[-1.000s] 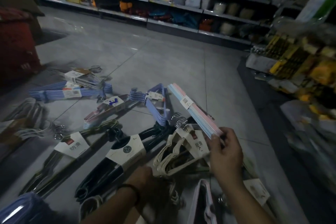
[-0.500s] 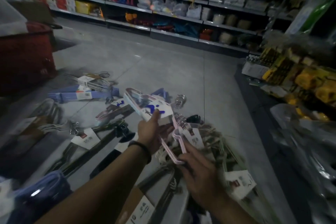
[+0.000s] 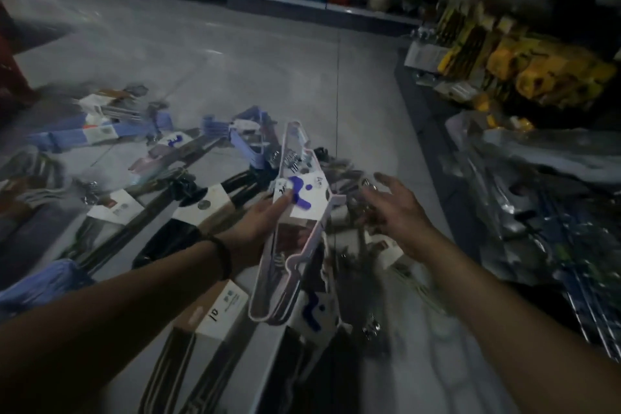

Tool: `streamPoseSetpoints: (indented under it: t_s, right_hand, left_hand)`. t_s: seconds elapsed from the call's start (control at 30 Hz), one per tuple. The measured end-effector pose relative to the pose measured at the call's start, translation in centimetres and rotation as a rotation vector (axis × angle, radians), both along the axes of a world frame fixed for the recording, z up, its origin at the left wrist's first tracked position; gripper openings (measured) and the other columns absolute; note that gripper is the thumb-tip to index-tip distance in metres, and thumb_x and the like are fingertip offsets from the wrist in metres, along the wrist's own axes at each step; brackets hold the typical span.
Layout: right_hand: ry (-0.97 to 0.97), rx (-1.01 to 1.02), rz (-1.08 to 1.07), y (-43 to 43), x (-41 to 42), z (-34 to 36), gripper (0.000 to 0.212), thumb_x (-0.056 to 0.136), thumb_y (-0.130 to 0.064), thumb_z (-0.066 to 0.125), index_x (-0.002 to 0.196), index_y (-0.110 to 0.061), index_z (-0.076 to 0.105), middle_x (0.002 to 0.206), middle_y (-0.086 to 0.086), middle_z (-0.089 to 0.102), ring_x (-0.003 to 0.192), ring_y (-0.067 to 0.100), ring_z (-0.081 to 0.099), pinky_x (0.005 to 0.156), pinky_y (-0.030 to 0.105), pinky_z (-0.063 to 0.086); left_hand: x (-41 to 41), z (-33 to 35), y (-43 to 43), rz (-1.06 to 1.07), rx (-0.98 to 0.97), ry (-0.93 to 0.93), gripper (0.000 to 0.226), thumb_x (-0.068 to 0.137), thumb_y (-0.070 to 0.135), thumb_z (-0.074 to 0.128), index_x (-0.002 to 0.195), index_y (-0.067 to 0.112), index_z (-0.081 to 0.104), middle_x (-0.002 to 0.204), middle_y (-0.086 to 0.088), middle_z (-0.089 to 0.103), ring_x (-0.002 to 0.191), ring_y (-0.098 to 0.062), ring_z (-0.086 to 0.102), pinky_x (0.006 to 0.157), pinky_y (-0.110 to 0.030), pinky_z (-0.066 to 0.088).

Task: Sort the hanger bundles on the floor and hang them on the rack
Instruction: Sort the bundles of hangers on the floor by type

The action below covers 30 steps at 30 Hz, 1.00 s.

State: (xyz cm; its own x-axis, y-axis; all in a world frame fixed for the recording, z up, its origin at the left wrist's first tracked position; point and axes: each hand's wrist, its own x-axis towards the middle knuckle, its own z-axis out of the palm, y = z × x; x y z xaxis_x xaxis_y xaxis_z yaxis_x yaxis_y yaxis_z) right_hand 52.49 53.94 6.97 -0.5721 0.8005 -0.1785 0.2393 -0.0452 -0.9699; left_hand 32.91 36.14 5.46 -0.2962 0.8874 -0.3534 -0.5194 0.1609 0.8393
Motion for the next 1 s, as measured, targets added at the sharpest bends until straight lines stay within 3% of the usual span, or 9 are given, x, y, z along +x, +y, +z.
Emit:
streamPoseSetpoints:
  t_s: [0.1, 0.2, 0.33, 0.43, 0.53, 0.63, 0.8, 0.9, 1.0]
  right_hand:
    - [-0.011, -0.018, 0.085, -0.7, 2.5, -1.4, 0.011, 0.098, -0.028, 0.073, 0.102, -0.018, 0.075, 0.069, 0.006, 0.066, 0.049, 0.024, 0.059, 0.048, 0.026, 0.039]
    - [-0.242, 0.021, 0.154, -0.8, 5.3, -3.3, 0.021, 0.100, -0.030, 0.070, 0.090, -0.012, 0.074, 0.062, 0.007, 0.063, 0.042, 0.018, 0.051, 0.043, 0.021, 0.034]
    - [-0.625, -0.028, 0.351, -0.8, 7.9, -6.3, 0.044, 0.102, -0.041, 0.063, 0.100, 0.003, 0.067, 0.076, 0.015, 0.068, 0.047, 0.022, 0.056, 0.043, 0.024, 0.039]
    - [-0.757, -0.147, 0.495, -1.9, 8.1, -7.5, 0.026, 0.101, -0.025, 0.066, 0.097, 0.001, 0.066, 0.070, 0.014, 0.065, 0.052, 0.023, 0.064, 0.044, 0.025, 0.047]
    - [-0.831, -0.226, 0.558, -2.4, 7.6, -7.6, 0.009, 0.101, -0.010, 0.064, 0.101, -0.001, 0.068, 0.066, 0.010, 0.070, 0.056, 0.020, 0.069, 0.048, 0.026, 0.055]
    - [-0.928, -0.286, 0.592, -2.8, 6.9, -7.9, 0.006, 0.102, -0.002, 0.058, 0.100, -0.003, 0.064, 0.073, 0.014, 0.073, 0.057, 0.021, 0.072, 0.047, 0.027, 0.057]
    - [-1.034, -0.264, 0.614, -4.0, 5.4, -8.6, 0.014, 0.101, 0.003, 0.054, 0.089, 0.003, 0.059, 0.071, 0.017, 0.073, 0.053, 0.022, 0.073, 0.042, 0.028, 0.056]
    - [-1.105, -0.192, 0.643, -4.1, 5.2, -8.8, 0.015, 0.099, -0.002, 0.059, 0.086, 0.003, 0.063, 0.073, 0.017, 0.073, 0.057, 0.026, 0.074, 0.042, 0.028, 0.054]
    - [-1.184, -0.014, 0.666, -4.1, 5.0, -8.7, 0.009, 0.091, -0.010, 0.070, 0.083, -0.005, 0.070, 0.065, 0.007, 0.076, 0.066, 0.025, 0.078, 0.051, 0.030, 0.058]
  left_hand:
    - [2.2, -1.1, -0.3, -0.132, -0.130, 0.022, 0.056, 0.107, 0.049, 0.052, 0.136, 0.002, 0.061, 0.115, -0.026, 0.072, 0.089, -0.034, 0.073, 0.071, -0.038, 0.064]
    - [3.0, -2.8, -0.6, -0.336, -0.288, 0.199, 0.059, 0.103, 0.063, 0.048, 0.131, 0.014, 0.064, 0.115, -0.014, 0.078, 0.093, -0.030, 0.077, 0.074, -0.038, 0.063]
    - [3.9, -5.1, -1.3, -0.667, -0.467, 0.648, 0.057, 0.097, 0.070, 0.048, 0.115, 0.020, 0.069, 0.104, -0.004, 0.079, 0.081, -0.020, 0.077, 0.063, -0.031, 0.062]
    - [4.0, -6.8, -2.1, -0.792, -0.485, 0.682, 0.029, 0.095, 0.047, 0.074, 0.110, 0.022, 0.072, 0.098, -0.003, 0.077, 0.077, -0.019, 0.073, 0.064, -0.030, 0.063]
    - [3.6, -8.0, -2.4, -0.883, -0.511, 0.845, 0.034, 0.093, 0.029, 0.079, 0.121, 0.013, 0.069, 0.111, -0.009, 0.077, 0.096, -0.022, 0.075, 0.070, -0.026, 0.061]
    - [3.3, -8.7, -2.4, -0.914, -0.544, 0.923, 0.041, 0.092, 0.039, 0.080, 0.120, 0.011, 0.070, 0.107, -0.006, 0.078, 0.088, -0.018, 0.076, 0.066, -0.025, 0.061]
    - [3.4, -9.2, -3.1, -0.842, -0.537, 1.020, 0.057, 0.077, 0.059, 0.086, 0.111, 0.016, 0.068, 0.097, -0.005, 0.079, 0.084, -0.020, 0.079, 0.079, -0.037, 0.067]
    - [3.7, -9.5, -3.5, -0.795, -0.530, 1.087, 0.049, 0.079, 0.055, 0.086, 0.101, 0.015, 0.068, 0.089, -0.001, 0.077, 0.078, -0.014, 0.077, 0.072, -0.028, 0.064]
    - [4.3, -9.8, -3.5, -0.773, -0.521, 1.210, 0.044, 0.088, 0.045, 0.082, 0.110, 0.009, 0.070, 0.098, -0.006, 0.077, 0.086, -0.017, 0.075, 0.075, -0.028, 0.062]
